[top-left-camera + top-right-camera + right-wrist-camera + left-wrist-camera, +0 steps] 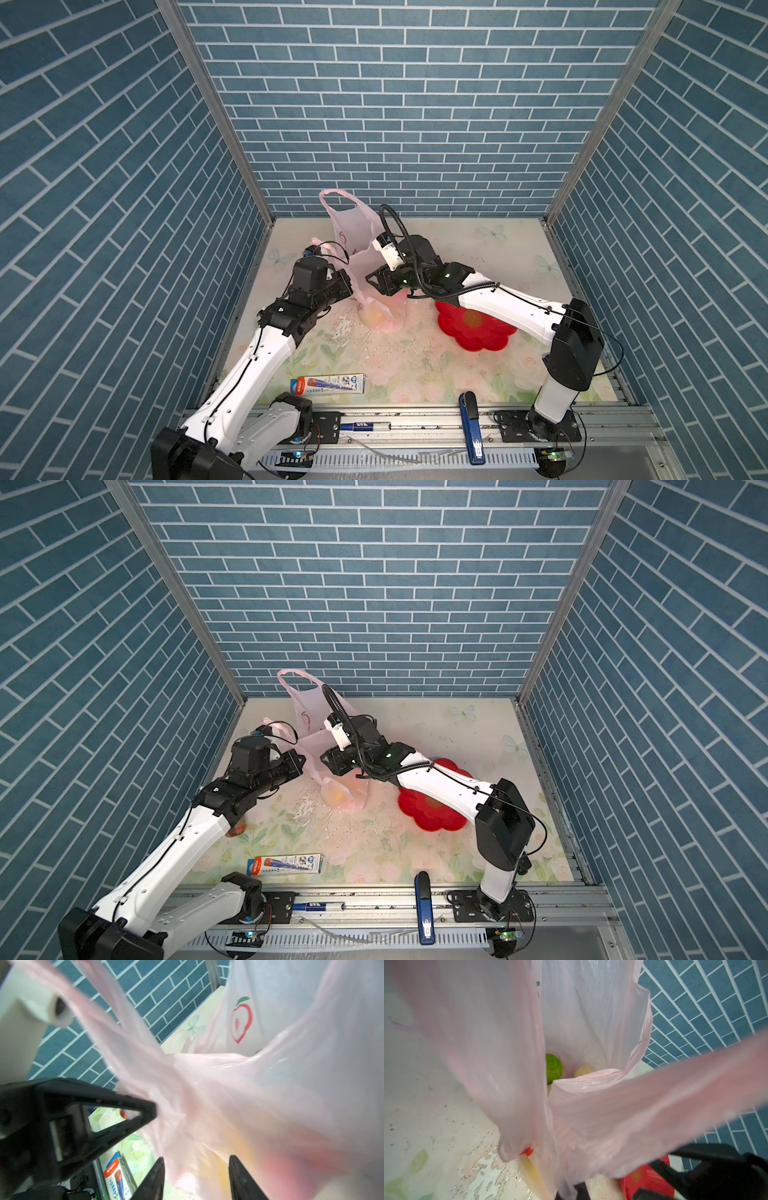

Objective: Take fruits out of the plastic bag
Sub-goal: Pick up the plastic bag from the top-center of the table.

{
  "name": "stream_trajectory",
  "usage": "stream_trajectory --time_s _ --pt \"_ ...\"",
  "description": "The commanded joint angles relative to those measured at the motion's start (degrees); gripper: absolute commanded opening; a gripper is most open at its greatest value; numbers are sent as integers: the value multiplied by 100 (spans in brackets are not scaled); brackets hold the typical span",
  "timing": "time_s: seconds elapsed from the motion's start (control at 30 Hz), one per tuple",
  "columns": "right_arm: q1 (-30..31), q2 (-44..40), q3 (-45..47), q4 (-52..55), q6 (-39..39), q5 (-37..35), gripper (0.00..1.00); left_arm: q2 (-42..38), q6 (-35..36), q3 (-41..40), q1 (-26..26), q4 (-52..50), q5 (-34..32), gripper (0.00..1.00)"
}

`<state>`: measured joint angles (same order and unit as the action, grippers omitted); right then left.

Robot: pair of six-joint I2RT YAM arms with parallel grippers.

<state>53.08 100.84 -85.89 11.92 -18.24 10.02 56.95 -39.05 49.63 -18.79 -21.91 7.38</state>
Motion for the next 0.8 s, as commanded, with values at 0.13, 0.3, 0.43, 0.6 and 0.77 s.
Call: stream_trajectory --time_s 0.13,0.3,0.43,0.6,0.77 --pt "-731 618 -1173 909 830 -106 55 -358 423 -237 -20 -359 235 0" --pt "-911 1176 -2023 1066 1135 -68 59 -455 485 -374 -19 -366 354 0" --pt "-999 1556 -2569 1158 1260 126 61 -445 522 -484 -15 -285 416 0" --pt "-1004 1789 -2897 1277 1404 387 64 -320 496 -568 -20 -112 470 0" --pt "-1001 1825 -3019 1326 1494 566 66 -182 465 -627 -20 55 572 0"
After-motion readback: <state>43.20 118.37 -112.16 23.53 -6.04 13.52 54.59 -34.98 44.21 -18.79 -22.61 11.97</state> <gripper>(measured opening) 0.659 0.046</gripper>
